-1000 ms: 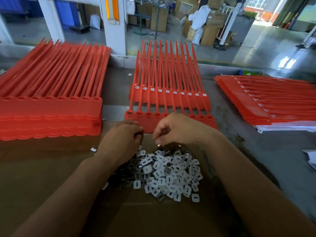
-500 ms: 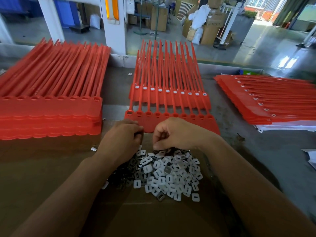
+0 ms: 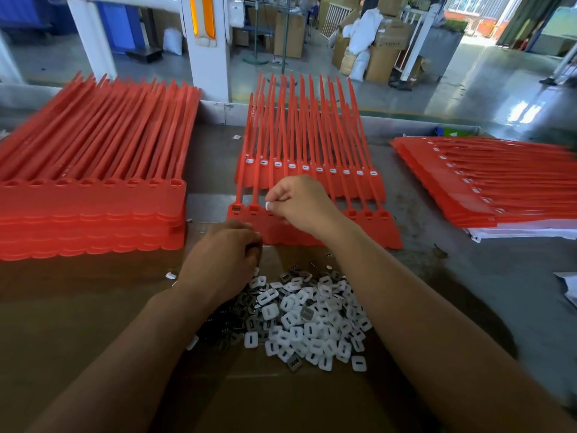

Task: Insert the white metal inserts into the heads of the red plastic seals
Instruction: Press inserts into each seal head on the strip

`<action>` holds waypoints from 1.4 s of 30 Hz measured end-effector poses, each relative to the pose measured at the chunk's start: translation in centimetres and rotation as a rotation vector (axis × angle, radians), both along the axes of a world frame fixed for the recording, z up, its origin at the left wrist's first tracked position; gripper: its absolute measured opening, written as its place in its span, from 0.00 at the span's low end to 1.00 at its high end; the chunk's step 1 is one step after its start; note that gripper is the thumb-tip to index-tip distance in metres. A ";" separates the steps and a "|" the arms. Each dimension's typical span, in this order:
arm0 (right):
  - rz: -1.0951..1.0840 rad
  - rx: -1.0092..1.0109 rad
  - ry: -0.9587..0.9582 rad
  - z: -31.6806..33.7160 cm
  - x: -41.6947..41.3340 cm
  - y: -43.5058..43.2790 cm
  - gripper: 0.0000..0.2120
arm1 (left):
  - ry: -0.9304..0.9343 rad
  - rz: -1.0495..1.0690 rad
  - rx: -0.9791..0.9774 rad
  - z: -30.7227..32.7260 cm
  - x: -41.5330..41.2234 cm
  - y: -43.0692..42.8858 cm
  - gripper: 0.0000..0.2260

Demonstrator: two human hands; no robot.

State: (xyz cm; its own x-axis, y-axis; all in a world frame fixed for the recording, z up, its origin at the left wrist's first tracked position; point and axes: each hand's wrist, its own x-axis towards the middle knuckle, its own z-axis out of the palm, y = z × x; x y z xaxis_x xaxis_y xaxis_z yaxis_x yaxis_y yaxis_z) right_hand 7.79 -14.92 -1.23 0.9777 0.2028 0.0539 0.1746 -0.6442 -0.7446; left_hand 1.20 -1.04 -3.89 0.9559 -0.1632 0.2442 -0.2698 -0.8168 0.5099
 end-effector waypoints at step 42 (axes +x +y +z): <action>-0.045 0.022 0.009 -1.4 1.7 3.7 0.03 | 0.058 -0.015 0.045 0.2 0.1 0.0 0.14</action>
